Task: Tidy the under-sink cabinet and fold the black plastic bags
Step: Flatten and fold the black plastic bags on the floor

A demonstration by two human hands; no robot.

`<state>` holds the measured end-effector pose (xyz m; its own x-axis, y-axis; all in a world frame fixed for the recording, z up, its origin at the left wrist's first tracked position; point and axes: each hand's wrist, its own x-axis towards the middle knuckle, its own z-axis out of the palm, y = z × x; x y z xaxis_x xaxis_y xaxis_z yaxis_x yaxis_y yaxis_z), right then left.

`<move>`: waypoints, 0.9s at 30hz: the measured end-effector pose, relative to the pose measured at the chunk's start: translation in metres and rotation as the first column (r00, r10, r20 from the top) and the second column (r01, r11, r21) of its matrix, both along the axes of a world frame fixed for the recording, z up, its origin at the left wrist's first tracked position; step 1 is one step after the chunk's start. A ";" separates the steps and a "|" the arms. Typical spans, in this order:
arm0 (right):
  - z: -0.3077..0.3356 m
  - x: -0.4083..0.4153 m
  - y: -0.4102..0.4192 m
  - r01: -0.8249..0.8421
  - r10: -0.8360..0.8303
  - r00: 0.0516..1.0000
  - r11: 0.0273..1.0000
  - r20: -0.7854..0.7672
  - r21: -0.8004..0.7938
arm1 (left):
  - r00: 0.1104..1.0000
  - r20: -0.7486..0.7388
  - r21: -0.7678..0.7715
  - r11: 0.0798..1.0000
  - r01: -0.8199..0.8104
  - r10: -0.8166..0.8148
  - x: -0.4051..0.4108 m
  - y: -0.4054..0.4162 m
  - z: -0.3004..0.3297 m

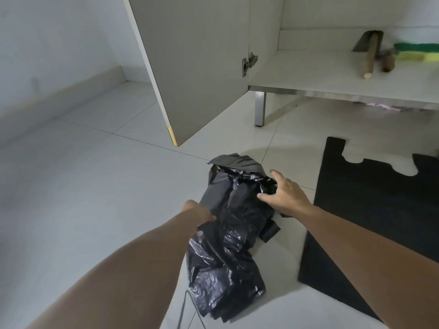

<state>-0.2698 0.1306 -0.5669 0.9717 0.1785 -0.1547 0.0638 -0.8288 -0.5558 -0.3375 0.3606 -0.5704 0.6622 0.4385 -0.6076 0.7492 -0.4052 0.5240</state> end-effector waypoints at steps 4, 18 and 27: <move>-0.012 0.009 0.006 0.047 -0.047 0.999 0.999 -0.005 0.023 | 0.978 0.198 0.010 0.997 -0.075 0.072 0.015 0.006 0.010; -0.029 0.017 0.004 0.432 -0.408 0.889 0.898 -0.207 0.083 | 0.943 0.308 -0.223 0.973 -0.059 0.128 0.014 0.033 0.032; 0.000 0.007 0.032 0.235 -0.195 0.968 0.923 -0.156 0.304 | 0.992 0.107 -0.754 0.644 0.127 -0.070 0.013 -0.008 0.028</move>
